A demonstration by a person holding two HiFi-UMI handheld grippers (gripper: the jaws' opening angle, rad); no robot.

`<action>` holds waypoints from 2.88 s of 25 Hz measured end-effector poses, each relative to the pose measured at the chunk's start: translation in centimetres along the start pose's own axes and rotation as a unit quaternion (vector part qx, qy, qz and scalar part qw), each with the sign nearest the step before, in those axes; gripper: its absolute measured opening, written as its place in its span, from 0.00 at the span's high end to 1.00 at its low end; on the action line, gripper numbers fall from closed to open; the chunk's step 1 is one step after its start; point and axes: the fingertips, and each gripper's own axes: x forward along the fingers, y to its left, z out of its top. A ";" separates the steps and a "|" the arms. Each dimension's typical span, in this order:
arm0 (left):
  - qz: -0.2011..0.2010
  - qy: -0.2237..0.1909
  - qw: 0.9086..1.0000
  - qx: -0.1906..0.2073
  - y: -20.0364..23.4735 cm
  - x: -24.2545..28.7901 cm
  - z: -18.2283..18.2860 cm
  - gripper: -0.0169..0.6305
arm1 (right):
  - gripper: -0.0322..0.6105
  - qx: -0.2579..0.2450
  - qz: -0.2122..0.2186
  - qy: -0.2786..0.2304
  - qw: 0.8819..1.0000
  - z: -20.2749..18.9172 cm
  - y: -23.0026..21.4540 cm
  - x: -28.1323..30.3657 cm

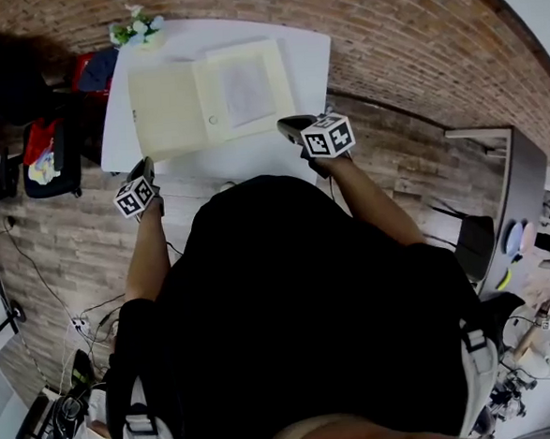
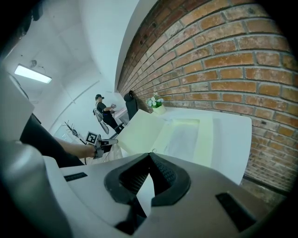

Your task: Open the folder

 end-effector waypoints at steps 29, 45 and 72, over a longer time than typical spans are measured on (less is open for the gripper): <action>0.007 0.081 0.996 -0.032 3.8 2.7 -3.8 0.92 | 0.91 0.032 -0.016 0.000 0.999 -1.9 0.4 0.2; 0.012 0.099 0.994 -0.055 4.7 3.2 -4.9 0.85 | 0.91 0.024 -0.011 0.014 1.000 -1.7 1.0 0.9; 0.031 0.031 0.999 -0.003 2.6 0.7 0.3 0.77 | 0.91 0.009 -0.002 0.001 1.000 -1.2 0.1 -0.2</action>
